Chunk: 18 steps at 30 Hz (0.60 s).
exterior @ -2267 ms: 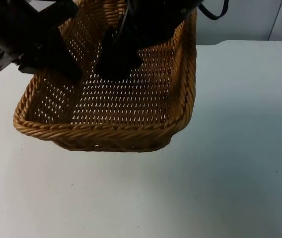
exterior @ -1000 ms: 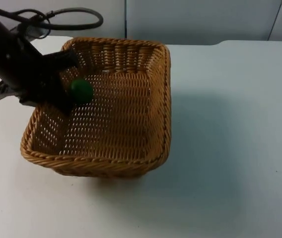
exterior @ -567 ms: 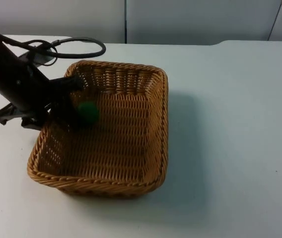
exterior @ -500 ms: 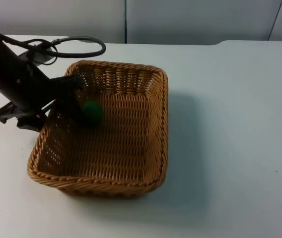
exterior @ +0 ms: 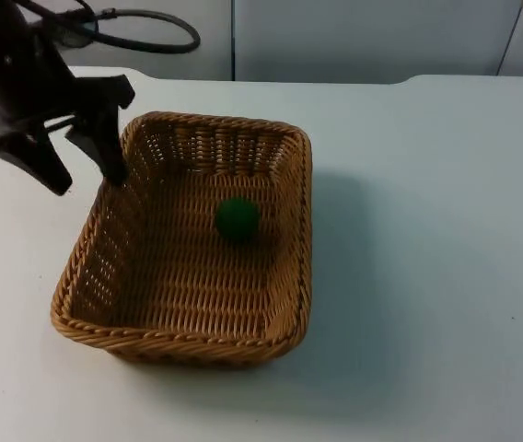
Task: Pick up the basket with the left hand and place the ball into the basket with the right hand.
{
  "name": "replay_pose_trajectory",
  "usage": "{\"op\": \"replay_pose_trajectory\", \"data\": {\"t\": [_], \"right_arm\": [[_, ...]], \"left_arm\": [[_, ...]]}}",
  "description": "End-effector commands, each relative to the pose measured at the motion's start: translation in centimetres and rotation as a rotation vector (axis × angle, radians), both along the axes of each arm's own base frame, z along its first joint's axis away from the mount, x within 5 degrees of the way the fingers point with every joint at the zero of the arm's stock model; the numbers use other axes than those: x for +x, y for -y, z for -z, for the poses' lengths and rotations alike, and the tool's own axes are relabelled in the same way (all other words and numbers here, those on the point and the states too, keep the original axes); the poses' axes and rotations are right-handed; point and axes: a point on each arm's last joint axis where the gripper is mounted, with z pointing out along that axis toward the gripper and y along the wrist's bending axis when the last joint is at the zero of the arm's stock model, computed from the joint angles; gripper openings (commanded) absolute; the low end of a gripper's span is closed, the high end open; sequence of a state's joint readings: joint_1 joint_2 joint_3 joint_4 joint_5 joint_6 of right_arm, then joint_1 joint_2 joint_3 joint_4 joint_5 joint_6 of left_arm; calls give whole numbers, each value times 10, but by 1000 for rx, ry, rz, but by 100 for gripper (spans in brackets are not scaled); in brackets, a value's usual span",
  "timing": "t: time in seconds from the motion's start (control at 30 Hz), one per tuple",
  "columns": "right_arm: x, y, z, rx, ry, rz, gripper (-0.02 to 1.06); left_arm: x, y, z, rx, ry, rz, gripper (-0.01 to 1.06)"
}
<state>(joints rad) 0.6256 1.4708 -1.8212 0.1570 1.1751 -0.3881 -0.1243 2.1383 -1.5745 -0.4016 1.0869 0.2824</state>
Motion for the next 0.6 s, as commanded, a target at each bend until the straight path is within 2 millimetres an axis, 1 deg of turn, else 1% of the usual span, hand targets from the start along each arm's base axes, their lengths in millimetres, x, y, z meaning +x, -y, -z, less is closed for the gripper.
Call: {"op": "replay_pose_trajectory", "data": {"t": [0.0, 0.03, 0.07, 0.1, 0.17, 0.2, 0.23, 0.27, 0.3, 0.33, 0.37, 0.4, 0.47, 0.5, 0.53, 0.57], "right_arm": [[1, 2, -5, 16, 34, 28, 0], [1, 2, -5, 16, 34, 28, 0], [1, 2, -6, 21, 40, 29, 0], [1, 2, -6, 21, 40, 29, 0], [1, 2, -6, 22, 42, 29, 0], [1, 2, -6, 22, 42, 29, 0], [0, 2, -7, 23, 43, 29, 0], [-2, 3, -8, 26, 47, 29, 0], [-4, 5, -11, 31, 53, 29, 0], [-6, 7, -13, 36, 61, 29, 0], [-6, 7, -13, 36, 61, 29, 0], [-9, 9, -15, 41, 67, 29, 0], [-15, 14, -21, 49, 88, 32, 0], [-17, 17, -24, 45, 101, 41, 0], [-21, 21, -27, 49, 110, 55, 0], [-21, 21, -27, 49, 110, 55, 0]], "left_arm": [[-5, -7, -32, 54, 14, 20, 26], [-5, -7, -32, 54, 14, 20, 26], [-8, -9, -40, 67, 24, 29, 11], [-12, -10, -51, 74, 41, 49, 0], [-21, -12, -80, 76, 96, 55, 0], [-21, -12, -80, 76, 96, 55, 0], [-27, -12, -94, 75, 126, 55, 0], [-36, -13, -112, 73, 179, 52, 0], [-47, -13, -133, 67, 248, 44, 0], [-59, -13, -147, 58, 307, 35, 0], [-59, -13, -147, 58, 307, 35, 0], [-78, -12, -164, 52, 382, 28, 0], [-123, -11, -193, 51, 531, 35, 0], [-146, -10, -197, 49, 576, 46, 0], [-173, -12, -203, 43, 624, 58, 0], [-173, -12, -203, 43, 624, 58, 0]]}}
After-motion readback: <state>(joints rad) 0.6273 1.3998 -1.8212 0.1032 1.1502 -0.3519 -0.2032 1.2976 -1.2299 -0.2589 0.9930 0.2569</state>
